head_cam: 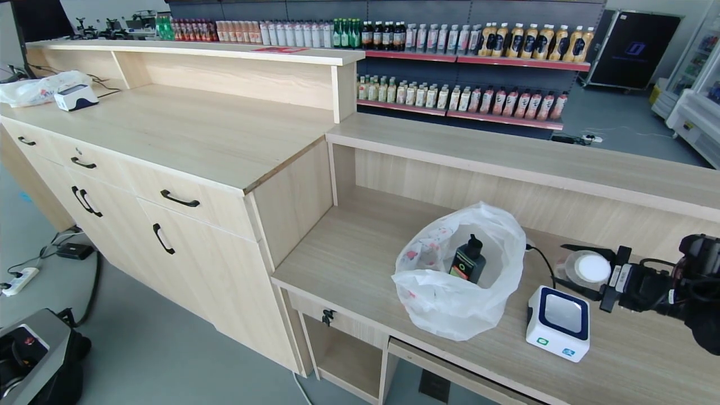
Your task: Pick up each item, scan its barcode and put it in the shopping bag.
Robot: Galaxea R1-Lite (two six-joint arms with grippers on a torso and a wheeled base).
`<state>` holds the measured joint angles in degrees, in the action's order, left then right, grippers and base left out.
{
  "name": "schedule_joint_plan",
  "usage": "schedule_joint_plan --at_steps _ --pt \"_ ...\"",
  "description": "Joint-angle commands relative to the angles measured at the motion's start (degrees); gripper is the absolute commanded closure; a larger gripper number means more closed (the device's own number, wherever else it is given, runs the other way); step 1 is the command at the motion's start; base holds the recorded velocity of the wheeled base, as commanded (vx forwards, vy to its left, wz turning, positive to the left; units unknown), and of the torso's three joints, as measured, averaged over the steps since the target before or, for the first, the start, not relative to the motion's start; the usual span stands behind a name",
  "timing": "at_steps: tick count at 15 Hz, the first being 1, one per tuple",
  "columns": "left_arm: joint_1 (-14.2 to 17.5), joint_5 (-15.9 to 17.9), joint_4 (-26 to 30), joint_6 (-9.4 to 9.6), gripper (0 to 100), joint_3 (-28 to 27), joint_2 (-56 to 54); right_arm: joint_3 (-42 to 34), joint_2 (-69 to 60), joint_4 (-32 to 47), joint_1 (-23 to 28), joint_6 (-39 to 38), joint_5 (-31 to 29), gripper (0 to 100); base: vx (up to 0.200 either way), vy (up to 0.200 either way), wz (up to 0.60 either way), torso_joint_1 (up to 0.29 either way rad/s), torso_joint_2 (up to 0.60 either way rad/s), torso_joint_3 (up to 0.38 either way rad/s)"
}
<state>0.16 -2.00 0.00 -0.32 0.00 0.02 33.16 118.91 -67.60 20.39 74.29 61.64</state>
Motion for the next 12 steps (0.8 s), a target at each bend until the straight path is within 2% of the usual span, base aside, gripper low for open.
schedule_joint_plan --at_steps 1,12 --pt "0.02 -0.02 0.0 -0.03 0 0.0 -0.02 -0.11 0.54 0.8 0.61 0.42 0.94 100 0.0 0.0 0.0 0.0 0.0 0.0" --pt "0.02 -0.02 0.0 -0.03 0 0.0 -0.02 -0.02 2.12 1.77 2.72 4.72 1.12 100 0.0 0.0 0.0 0.0 0.0 0.0"
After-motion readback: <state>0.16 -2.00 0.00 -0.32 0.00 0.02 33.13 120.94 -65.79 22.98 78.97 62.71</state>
